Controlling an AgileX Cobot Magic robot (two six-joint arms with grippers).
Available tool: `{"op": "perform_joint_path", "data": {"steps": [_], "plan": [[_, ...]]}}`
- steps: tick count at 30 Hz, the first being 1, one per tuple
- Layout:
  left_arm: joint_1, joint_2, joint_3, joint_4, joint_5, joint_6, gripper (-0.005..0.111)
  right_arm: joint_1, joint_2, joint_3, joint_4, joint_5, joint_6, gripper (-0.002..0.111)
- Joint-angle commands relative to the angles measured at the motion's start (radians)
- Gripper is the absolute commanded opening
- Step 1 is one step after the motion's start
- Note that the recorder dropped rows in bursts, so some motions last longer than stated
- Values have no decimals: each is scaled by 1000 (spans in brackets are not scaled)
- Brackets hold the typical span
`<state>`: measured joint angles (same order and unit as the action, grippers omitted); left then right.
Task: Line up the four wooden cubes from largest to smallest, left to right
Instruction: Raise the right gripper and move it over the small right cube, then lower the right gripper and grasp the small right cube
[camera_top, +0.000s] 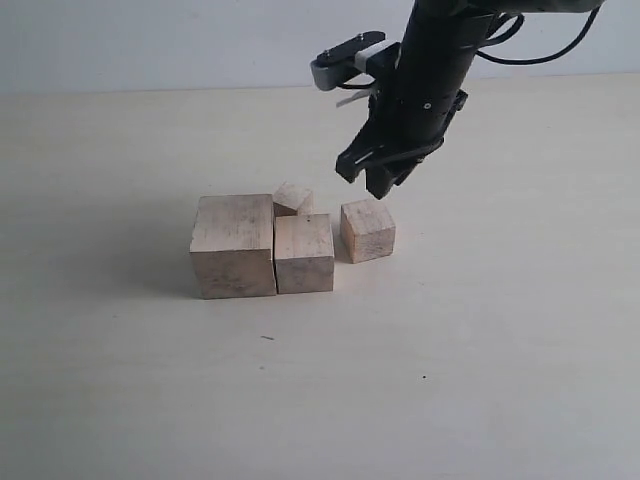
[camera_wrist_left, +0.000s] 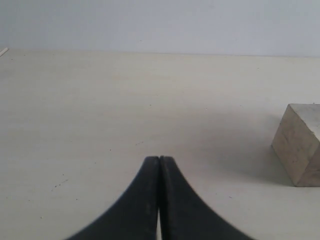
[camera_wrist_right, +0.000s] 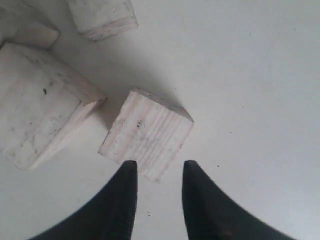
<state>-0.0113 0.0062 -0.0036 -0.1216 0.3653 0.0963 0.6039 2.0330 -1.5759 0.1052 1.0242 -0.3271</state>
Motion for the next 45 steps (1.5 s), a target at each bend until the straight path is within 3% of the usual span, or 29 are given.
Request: {"op": "perform_joint_path", "data": {"steps": [1, 9, 16, 22, 26, 31, 35, 45], "plan": [[3, -6, 4, 1, -11, -1, 0, 1, -9, 3, -75, -15, -132, 36], [3, -6, 4, 1, -11, -1, 0, 1, -9, 3, -79, -84, -138, 36], [3, -6, 4, 1, -11, -1, 0, 1, -9, 3, 57, -45, 267, 35], [3, -6, 4, 1, -11, -1, 0, 1, -9, 3, -48, -26, 269, 36], [3, -6, 4, 1, -11, -1, 0, 1, -9, 3, -105, 23, 167, 43], [3, -6, 4, 1, -11, -1, 0, 1, -9, 3, -71, 159, 96, 65], [3, -6, 4, 1, -11, -1, 0, 1, -9, 3, -58, 184, -87, 81], [3, -6, 4, 1, -11, -1, 0, 1, -9, 3, -60, -33, -593, 84]]}}
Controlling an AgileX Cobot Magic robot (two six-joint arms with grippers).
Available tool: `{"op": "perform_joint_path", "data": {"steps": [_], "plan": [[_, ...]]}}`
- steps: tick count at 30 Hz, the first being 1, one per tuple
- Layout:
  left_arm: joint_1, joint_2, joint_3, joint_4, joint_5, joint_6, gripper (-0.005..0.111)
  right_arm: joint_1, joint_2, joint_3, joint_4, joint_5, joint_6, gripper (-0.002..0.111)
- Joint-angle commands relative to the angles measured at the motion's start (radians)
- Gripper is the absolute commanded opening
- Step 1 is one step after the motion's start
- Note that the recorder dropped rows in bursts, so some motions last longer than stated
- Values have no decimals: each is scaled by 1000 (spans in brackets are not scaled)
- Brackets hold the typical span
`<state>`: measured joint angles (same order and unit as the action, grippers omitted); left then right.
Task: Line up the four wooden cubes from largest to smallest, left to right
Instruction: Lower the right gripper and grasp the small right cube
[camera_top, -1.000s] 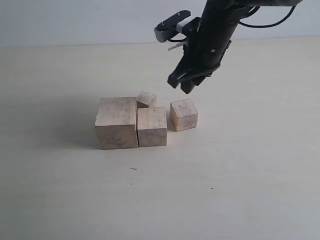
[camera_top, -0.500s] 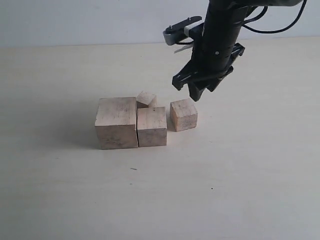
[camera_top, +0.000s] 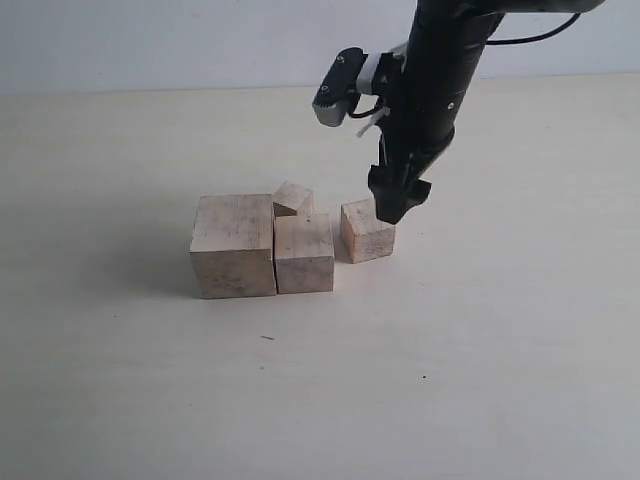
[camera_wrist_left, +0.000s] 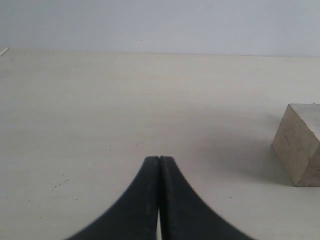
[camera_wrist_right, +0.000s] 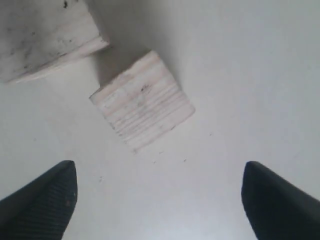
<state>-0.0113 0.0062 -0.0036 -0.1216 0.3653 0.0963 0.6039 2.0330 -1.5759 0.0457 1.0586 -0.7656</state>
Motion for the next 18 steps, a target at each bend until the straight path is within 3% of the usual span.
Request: {"op": "perform_joint_path", "data": {"steps": [1, 13, 18], "plan": [[3, -6, 4, 1, -11, -1, 0, 1, -9, 3, -1, -75, -175, 84], [3, -6, 4, 1, -11, -1, 0, 1, 5, 4, 10, -169, -219, 84], [3, -6, 4, 1, -11, -1, 0, -1, 2, 26, 109, -171, -311, 84]]}}
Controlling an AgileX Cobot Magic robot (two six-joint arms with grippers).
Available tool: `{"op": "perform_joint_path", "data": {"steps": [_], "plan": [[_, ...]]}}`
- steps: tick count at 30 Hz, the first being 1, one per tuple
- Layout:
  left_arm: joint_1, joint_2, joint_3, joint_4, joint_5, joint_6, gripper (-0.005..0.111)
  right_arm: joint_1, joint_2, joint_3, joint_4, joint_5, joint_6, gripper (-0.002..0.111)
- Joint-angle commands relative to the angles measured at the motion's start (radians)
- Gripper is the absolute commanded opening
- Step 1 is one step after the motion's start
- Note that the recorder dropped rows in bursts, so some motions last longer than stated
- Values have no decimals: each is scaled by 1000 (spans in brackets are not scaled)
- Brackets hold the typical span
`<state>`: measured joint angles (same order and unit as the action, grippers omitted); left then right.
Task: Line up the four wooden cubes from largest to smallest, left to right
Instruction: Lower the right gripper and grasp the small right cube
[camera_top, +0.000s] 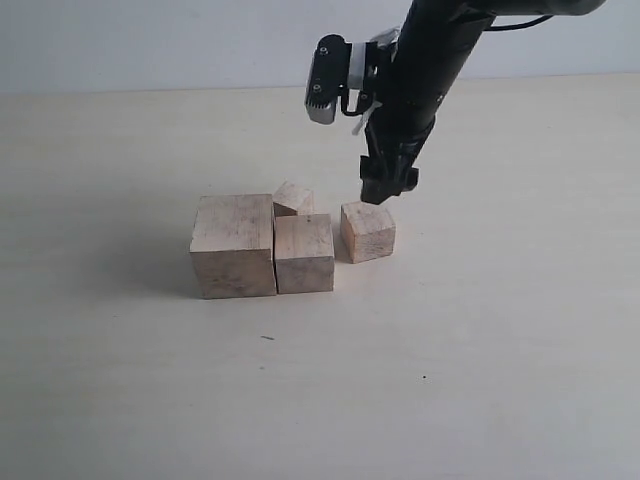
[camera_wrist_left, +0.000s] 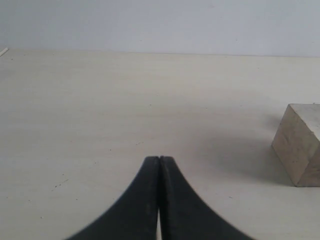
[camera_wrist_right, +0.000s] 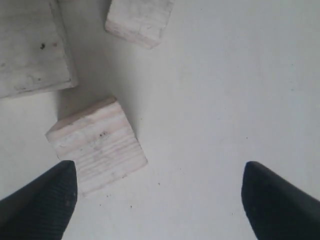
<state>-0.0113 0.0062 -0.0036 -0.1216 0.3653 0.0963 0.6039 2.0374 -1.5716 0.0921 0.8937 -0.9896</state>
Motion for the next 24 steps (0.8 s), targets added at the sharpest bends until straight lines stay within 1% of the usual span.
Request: {"op": "perform_joint_path", "data": {"steps": [1, 4, 10, 13, 18, 24], "plan": [[3, -6, 4, 1, -11, -1, 0, -6, -3, 23, 63, 6, -105, 84], [3, -6, 4, 1, -11, -1, 0, -28, -4, 44, 98, 28, -177, 84], [3, -6, 4, 1, -11, -1, 0, -81, -4, 98, 99, 30, -274, 84], [3, -6, 4, 1, -11, -1, 0, -83, -4, 98, 133, 24, -318, 84], [3, -6, 4, 1, -11, -1, 0, -83, -1, 98, 270, 17, -447, 84], [3, -6, 4, 1, -11, -1, 0, -83, 12, 98, 272, 6, -483, 84]]}}
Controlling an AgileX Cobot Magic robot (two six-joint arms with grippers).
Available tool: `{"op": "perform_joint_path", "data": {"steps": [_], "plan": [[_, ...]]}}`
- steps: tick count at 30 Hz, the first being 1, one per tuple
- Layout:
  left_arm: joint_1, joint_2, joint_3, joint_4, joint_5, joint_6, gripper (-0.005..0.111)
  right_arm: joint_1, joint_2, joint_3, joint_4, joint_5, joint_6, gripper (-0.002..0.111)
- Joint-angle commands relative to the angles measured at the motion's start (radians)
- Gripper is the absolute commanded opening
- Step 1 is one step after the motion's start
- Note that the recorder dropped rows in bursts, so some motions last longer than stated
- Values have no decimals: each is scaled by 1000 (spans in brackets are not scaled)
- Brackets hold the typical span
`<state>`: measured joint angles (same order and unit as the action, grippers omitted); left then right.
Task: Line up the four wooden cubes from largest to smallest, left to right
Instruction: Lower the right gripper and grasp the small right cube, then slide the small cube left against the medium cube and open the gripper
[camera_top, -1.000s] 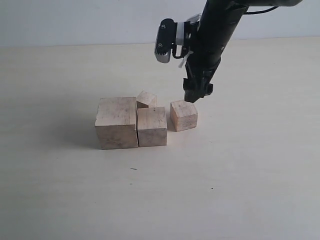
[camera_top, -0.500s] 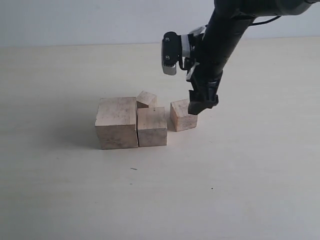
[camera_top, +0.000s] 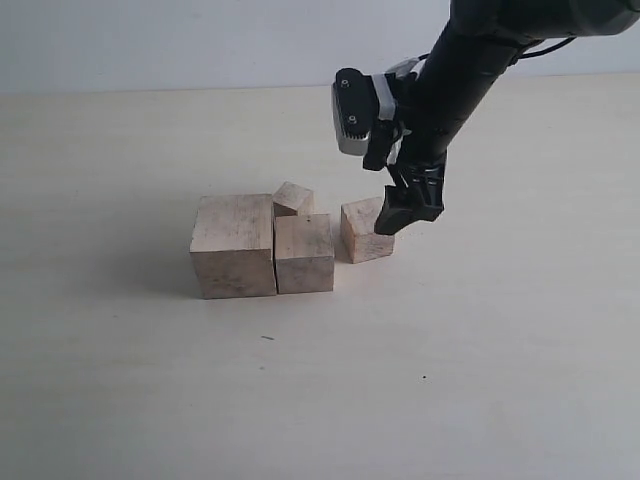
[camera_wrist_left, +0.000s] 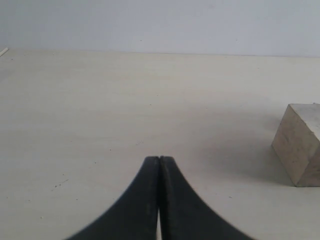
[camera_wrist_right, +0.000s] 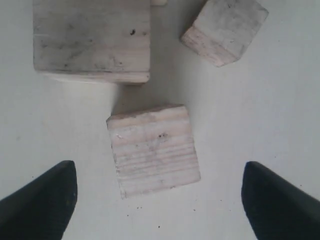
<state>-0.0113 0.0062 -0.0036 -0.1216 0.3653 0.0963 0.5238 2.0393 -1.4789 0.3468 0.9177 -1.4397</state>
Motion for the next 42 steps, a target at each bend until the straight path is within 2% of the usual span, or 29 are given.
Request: {"op": "perform_joint_path", "data": {"steps": [1, 13, 15, 16, 19, 23, 25, 37, 42], "plan": [[3, -6, 4, 1, -11, -1, 0, -2, 24, 5, 20, -18, -33, 84], [3, -6, 4, 1, -11, -1, 0, -2, 91, 5, 45, -60, -33, 83], [3, -6, 4, 1, -11, -1, 0, -2, 91, 5, 45, -60, -33, 71], [3, -6, 4, 1, -11, -1, 0, -2, 91, 5, 45, -53, -33, 58], [3, -6, 4, 1, -11, -1, 0, -2, 91, 5, 38, -16, -31, 34], [3, -6, 4, 1, -11, -1, 0, 0, 91, 5, 34, -13, 19, 8], [3, -6, 4, 1, -11, -1, 0, 0, 89, 5, 34, -11, 80, 0], [3, -6, 4, 1, -11, -1, 0, 37, 89, 5, 23, 59, 162, 0], [3, -6, 4, 1, -11, -1, 0, 94, 89, 5, -123, 7, 334, 0]]}}
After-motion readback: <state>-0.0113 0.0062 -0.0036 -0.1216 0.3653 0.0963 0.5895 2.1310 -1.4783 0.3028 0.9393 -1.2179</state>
